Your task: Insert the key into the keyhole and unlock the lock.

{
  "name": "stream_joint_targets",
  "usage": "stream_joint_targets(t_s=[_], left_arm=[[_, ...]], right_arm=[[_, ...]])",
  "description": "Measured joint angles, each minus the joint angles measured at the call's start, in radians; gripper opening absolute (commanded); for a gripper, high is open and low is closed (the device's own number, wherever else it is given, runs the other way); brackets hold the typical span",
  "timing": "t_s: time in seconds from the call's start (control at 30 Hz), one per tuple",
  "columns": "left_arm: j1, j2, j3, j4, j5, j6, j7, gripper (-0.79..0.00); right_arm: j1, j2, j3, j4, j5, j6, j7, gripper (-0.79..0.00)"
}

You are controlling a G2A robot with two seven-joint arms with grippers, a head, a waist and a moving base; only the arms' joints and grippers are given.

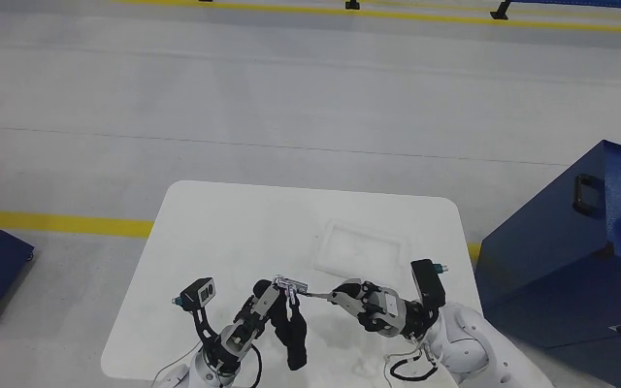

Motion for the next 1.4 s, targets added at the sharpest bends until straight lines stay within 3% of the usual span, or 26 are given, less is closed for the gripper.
stream_joint_targets(t_s=[0.97, 1.4], left_arm=[[0.0, 0.0, 0.0, 0.0, 0.0, 0.0, 0.0, -0.785], [0.0, 0.0, 0.0, 0.0, 0.0, 0.0, 0.0, -0.785]], right_arm=[[-0.071, -0.023, 0.028, -0.01, 0.044, 0.018, -0.042, -0.785], [-0.145, -0.067, -0.001, -0.016, -0.11, 0.073, -0.255, -0.785]])
